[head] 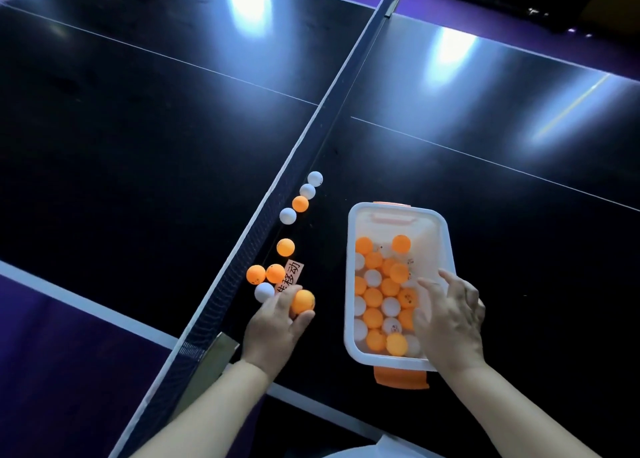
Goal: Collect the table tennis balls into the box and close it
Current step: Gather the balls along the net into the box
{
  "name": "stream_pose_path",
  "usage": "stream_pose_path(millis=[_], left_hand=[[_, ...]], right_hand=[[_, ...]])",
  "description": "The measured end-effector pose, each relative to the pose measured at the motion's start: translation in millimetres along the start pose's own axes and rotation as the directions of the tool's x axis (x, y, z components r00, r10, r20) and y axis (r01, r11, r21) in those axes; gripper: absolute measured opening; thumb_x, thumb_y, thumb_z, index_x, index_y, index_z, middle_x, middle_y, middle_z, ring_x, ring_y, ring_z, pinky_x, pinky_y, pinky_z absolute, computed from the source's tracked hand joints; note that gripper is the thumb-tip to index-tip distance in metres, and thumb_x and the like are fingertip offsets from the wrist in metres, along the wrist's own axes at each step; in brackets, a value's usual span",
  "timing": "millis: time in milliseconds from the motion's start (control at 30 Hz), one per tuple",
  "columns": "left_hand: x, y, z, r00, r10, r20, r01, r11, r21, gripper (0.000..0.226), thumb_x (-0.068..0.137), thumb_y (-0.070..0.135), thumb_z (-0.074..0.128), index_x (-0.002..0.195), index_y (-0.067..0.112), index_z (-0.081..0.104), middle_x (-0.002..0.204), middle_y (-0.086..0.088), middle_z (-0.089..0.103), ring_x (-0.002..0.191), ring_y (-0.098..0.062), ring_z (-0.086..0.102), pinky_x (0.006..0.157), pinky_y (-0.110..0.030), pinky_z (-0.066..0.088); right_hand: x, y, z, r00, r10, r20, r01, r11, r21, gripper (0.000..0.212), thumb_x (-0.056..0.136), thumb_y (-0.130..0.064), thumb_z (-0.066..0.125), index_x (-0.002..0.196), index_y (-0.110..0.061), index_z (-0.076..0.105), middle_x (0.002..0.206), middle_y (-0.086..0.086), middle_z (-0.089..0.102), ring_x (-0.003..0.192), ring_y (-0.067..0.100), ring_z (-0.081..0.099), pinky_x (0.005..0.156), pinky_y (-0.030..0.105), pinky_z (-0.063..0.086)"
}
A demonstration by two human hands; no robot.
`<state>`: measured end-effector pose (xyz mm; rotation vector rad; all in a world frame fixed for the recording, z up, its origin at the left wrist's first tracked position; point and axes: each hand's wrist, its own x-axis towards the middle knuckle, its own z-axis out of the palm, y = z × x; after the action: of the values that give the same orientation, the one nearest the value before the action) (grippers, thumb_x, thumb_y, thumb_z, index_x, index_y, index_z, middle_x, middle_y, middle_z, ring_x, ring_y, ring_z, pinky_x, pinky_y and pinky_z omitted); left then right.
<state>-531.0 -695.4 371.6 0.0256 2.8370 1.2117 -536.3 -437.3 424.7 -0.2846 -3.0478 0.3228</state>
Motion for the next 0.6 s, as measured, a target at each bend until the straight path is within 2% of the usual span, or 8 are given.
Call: stream_pose_path(millis=[33, 167, 233, 300, 367, 433, 533, 600], left_hand=[[6.5, 21.2, -1.6, 0.997, 0.066, -0.048, -0.069, 0.997, -0.044, 0.063, 0.083, 0.071, 0.032, 0.124, 0.027, 0.05, 0.095, 0.005, 0.058, 0.078, -0.011, 0.055, 0.065, -0.027, 0.048], [24.4, 89.3, 10.4, 0.924, 0.333, -0.188, -0.357, 0.927, -0.113, 0.059, 0.085, 0.068, 0.032, 0.105, 0.02, 0.06, 0.082, 0.003, 0.06, 0.076, -0.012, 0.054, 0.066, -0.027, 0.047], [28.6, 106.2, 26.0, 0.902, 0.4, -0.165, -0.416, 0.906, -0.077, 0.066, 0.085, 0.07, 0.029, 0.104, 0.016, 0.063, 0.084, 0.001, 0.062, 0.079, -0.013, 0.053, 0.074, -0.027, 0.044], [30.0, 110.0, 39.5, 0.893, 0.439, -0.103, -0.439, 0.898, 0.02, 0.072, 0.083, 0.074, 0.024, 0.113, 0.016, 0.056, 0.094, 0.0, 0.063, 0.09, -0.014, 0.051, 0.085, -0.028, 0.038], [28.1, 103.7, 44.5, 0.907, 0.415, -0.065, -0.408, 0.908, 0.096, 0.072, 0.084, 0.073, 0.018, 0.121, 0.019, 0.047, 0.105, 0.0, 0.059, 0.101, -0.014, 0.044, 0.092, -0.026, 0.03], [25.4, 89.4, 40.5, 0.939, 0.327, -0.11, -0.322, 0.945, 0.065, 0.059, 0.089, 0.065, 0.021, 0.125, 0.023, 0.042, 0.114, 0.0, 0.057, 0.109, -0.014, 0.039, 0.096, -0.026, 0.024], [24.9, 53.9, 28.4, 0.974, 0.072, -0.214, -0.071, 0.997, 0.016, 0.041, 0.091, 0.04, 0.048, 0.125, 0.017, 0.048, 0.121, -0.006, 0.056, 0.116, -0.019, 0.038, 0.102, -0.028, 0.021], [26.5, 24.7, 20.9, 0.964, -0.068, -0.257, 0.092, 0.992, 0.083, 0.037, 0.084, 0.019, 0.066, 0.117, 0.005, 0.057, 0.115, -0.015, 0.057, 0.109, -0.03, 0.043, 0.098, -0.042, 0.034]], right_hand=[[-0.6, 0.2, -0.6, 1.0, 0.001, 0.001, -0.001, 1.0, 0.004, 0.052, 0.064, -0.006, 0.077, 0.113, -0.017, 0.063, 0.129, 0.017, 0.05, 0.122, 0.032, 0.033, 0.099, 0.054, 0.034], [-1.3, 1.7, -2.6, 0.999, 0.044, 0.019, -0.045, 0.998, 0.037, 0.049, 0.07, -0.007, 0.075, 0.115, -0.018, 0.063, 0.131, 0.015, 0.049, 0.124, 0.035, 0.037, 0.1, 0.053, 0.034], [-1.8, 3.6, -2.3, 0.998, 0.06, 0.024, -0.062, 0.996, 0.062, 0.046, 0.072, -0.008, 0.074, 0.116, -0.018, 0.063, 0.131, 0.015, 0.05, 0.124, 0.036, 0.038, 0.098, 0.053, 0.035], [-1.8, 5.2, -2.7, 0.998, 0.067, 0.011, -0.068, 0.994, 0.09, 0.041, 0.075, -0.007, 0.072, 0.114, -0.018, 0.064, 0.131, 0.014, 0.051, 0.124, 0.035, 0.039, 0.098, 0.052, 0.036], [-0.9, 6.2, -4.0, 0.996, 0.092, 0.003, -0.092, 0.988, 0.126, 0.035, 0.081, -0.008, 0.067, 0.114, -0.018, 0.064, 0.133, 0.012, 0.049, 0.126, 0.032, 0.037, 0.101, 0.049, 0.033], [0.7, 7.0, -4.8, 0.994, 0.109, 0.003, -0.108, 0.983, 0.148, 0.031, 0.086, -0.01, 0.062, 0.116, -0.018, 0.063, 0.135, 0.01, 0.047, 0.128, 0.029, 0.033, 0.104, 0.047, 0.029], [2.3, 7.1, -3.9, 0.995, 0.099, 0.023, -0.101, 0.987, 0.124, 0.033, 0.084, -0.01, 0.063, 0.116, -0.018, 0.063, 0.136, 0.008, 0.045, 0.128, 0.028, 0.03, 0.104, 0.046, 0.028], [3.0, 7.3, -1.4, 0.995, 0.095, 0.032, -0.098, 0.99, 0.1, 0.035, 0.081, -0.01, 0.066, 0.115, -0.019, 0.063, 0.135, 0.009, 0.046, 0.127, 0.028, 0.03, 0.102, 0.047, 0.03]])
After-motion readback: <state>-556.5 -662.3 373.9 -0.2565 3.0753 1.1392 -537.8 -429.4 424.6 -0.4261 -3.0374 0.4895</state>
